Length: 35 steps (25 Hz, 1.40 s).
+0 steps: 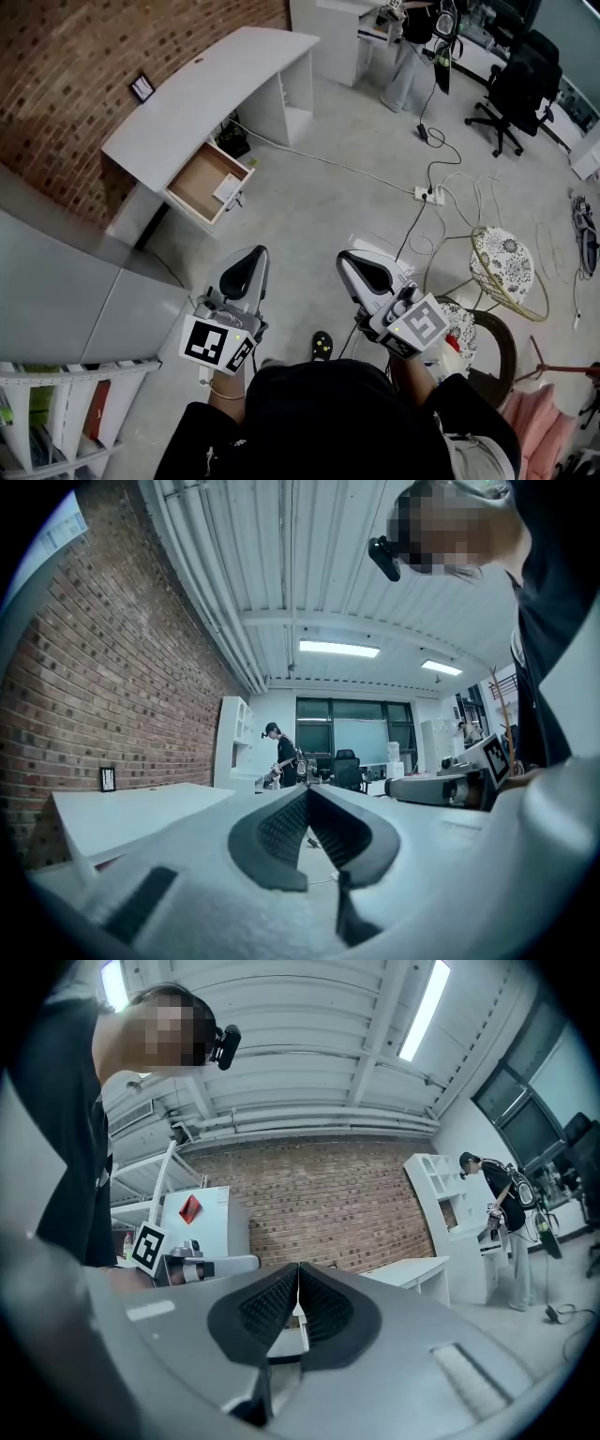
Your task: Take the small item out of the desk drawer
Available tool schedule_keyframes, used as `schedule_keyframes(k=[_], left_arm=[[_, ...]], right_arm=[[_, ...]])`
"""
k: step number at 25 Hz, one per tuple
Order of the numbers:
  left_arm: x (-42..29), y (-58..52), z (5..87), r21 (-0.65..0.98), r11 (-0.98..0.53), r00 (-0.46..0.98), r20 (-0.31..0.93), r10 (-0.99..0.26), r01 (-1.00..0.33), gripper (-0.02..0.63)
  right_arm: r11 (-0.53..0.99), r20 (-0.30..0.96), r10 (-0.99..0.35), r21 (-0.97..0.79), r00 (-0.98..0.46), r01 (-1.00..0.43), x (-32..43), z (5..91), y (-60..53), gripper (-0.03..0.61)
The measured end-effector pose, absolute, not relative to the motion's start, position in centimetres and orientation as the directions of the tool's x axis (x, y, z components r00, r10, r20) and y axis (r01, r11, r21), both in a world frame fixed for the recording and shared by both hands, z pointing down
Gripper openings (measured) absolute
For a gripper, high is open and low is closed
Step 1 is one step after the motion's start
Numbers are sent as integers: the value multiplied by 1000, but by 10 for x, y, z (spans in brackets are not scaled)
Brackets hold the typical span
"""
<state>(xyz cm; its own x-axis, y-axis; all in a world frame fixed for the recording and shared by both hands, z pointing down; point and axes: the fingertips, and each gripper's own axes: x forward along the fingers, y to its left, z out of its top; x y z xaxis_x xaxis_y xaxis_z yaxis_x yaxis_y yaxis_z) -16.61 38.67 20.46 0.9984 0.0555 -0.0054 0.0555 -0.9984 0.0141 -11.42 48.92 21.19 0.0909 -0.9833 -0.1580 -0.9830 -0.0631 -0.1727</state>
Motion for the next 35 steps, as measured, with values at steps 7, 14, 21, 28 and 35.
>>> schedule_keyframes(k=[7,14,21,28,35], left_arm=[[-156,396,204,5,-999,999,0,37,37,2],[-156,398,212,18,-1000,1000,19,13,13,2],[-149,388,213,23,-1000,1000,12,8,8,2],[-130,376,210,27,-999,999,-26,31,31,2],[-122,337,213,27,-1000,1000,-28,5,6,2]], right_arm=[[-58,-153,-984,-207,91,-977,-102,220,503,11],[-58,-136,-986,-240,93,-969,-97,230,508,9],[-76,-125,-986,-247,110,-966,-88,233,507,8],[-96,-115,-985,-236,126,-967,-73,230,495,8],[-97,-100,-987,-228,122,-969,-57,229,463,8]])
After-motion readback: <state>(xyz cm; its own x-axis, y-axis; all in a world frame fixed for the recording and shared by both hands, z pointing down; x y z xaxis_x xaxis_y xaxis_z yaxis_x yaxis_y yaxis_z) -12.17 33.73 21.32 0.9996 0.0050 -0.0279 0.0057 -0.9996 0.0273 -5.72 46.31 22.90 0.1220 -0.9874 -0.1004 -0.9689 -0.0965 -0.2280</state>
